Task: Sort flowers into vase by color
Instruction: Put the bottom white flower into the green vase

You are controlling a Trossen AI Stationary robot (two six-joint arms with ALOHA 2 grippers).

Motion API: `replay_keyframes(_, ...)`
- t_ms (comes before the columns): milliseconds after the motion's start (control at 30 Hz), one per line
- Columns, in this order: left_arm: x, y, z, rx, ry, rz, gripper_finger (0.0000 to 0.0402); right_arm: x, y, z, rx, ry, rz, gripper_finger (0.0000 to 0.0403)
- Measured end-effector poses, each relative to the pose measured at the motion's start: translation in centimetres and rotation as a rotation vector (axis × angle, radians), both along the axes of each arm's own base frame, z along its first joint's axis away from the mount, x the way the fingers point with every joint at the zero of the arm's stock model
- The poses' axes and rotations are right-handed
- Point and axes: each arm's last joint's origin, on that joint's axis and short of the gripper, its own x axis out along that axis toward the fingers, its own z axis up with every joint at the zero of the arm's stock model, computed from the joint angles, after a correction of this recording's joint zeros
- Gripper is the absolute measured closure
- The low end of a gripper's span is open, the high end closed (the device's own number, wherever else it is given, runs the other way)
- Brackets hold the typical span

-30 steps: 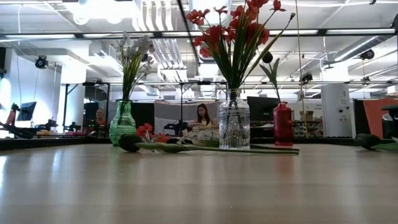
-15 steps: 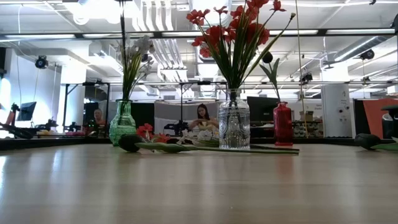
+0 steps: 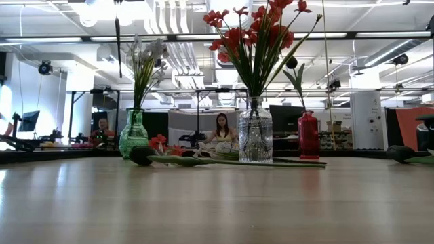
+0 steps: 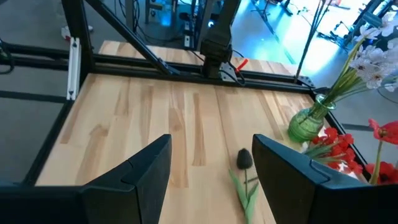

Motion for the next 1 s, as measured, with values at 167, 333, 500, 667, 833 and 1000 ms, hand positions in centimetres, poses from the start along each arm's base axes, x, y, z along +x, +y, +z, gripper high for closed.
replay_keyframes(167, 0.1, 0.0, -0.1, 0.01, 0.02, 0.003, 0.04, -0.1, 0.0, -0.1, -0.007, 0.013, -0.001, 0.0186)
replay_keyframes(333, -0.5, 0.7, 0.4, 0.004, 0.009, 0.023, 0.04, 0.0, -0.1, -0.1, -0.007, 0.014, -0.004, 0.0186)
replay_keyframes(500, -1.4, 1.2, 0.9, -0.001, -0.003, 0.025, 0.04, 0.0, -0.2, -0.2, -0.005, 0.019, -0.009, 0.0186)
replay_keyframes(667, -1.9, 2.0, 1.0, 0.002, 0.005, 0.058, 0.04, 0.0, -0.3, -0.2, -0.003, 0.018, -0.013, 0.0186)
replay_keyframes(833, -2.3, 3.3, 1.3, -0.001, -0.013, 0.113, 0.04, 0.1, -0.5, -0.2, 0.001, 0.018, -0.02, 0.0186)
replay_keyframes(1000, -2.3, 5.0, 1.2, 0.031, -0.059, 0.057, 0.04, 0.1, -0.6, -0.2, 0.002, 0.018, -0.023, 0.0186)
